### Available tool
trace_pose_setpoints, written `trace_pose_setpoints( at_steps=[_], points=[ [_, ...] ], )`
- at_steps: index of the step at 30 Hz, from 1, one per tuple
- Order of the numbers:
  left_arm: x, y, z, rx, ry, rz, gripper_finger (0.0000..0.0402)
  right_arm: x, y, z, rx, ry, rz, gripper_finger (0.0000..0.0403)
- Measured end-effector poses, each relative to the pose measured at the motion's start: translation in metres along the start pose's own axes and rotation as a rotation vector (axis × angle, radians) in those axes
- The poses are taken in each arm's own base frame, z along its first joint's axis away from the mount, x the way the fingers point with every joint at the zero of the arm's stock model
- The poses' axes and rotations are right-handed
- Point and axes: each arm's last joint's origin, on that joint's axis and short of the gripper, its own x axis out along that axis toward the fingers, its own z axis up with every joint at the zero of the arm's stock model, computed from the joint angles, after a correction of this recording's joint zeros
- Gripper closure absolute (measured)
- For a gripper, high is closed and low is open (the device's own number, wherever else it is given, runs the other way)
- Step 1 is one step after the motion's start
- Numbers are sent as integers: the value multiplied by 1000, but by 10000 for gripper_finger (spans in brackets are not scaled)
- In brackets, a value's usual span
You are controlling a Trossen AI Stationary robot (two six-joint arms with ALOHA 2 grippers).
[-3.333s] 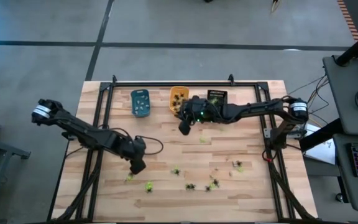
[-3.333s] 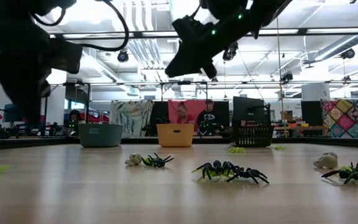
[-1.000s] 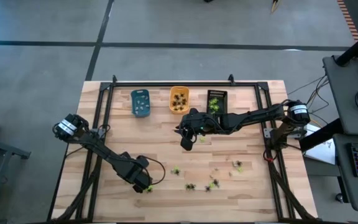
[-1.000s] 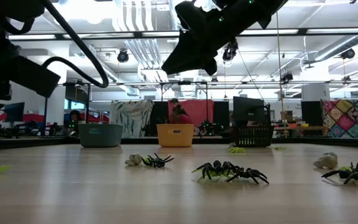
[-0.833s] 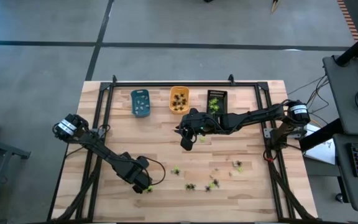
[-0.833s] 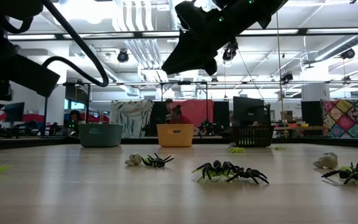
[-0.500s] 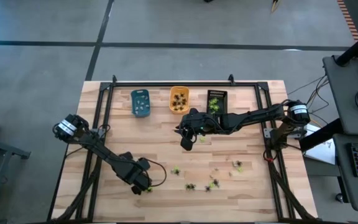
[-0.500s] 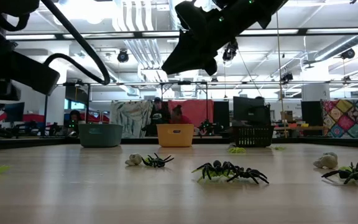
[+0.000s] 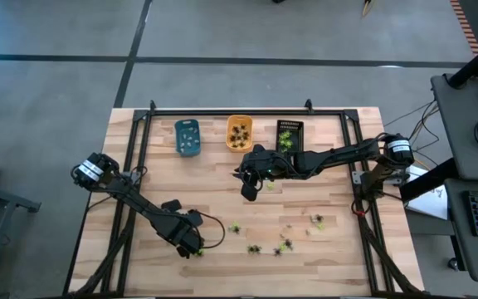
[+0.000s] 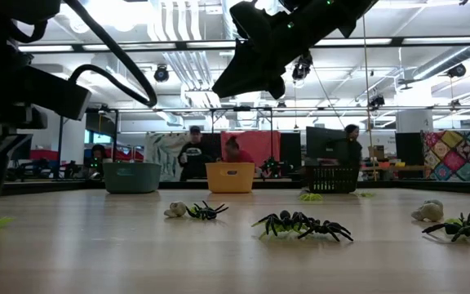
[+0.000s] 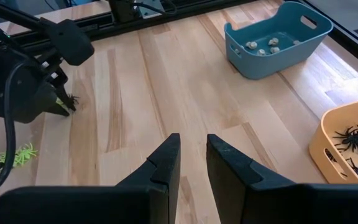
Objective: Sort Halloween decoration
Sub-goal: Put the black spider into the orange bin
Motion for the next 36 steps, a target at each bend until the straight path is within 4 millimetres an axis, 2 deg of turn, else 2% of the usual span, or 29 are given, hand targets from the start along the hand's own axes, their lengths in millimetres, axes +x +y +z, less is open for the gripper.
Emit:
trace_pose_setpoints(
  at_steps=[8,15,21,26,30,33,36],
  points=[
    [0,-1,0,4,-2,-2,399,0,0,0,-1,0,0,335],
    [-7,1,0,36,-27,-18,393,0,0,0,-1,1,0,335],
    [-14,-1,-5,122,-154,33,393,0,0,0,-2,1,0,335],
    [-26,-5,-21,215,-272,57,400,0,0,-1,-3,5,-1,335],
    [-42,-7,-42,301,-357,28,401,0,0,-1,-3,6,-1,335],
    [-55,-3,-57,332,-455,4,401,0,0,-1,-3,5,-1,335],
    [-59,8,-68,306,-541,-25,401,0,0,-1,-3,5,-1,335]
  ],
)
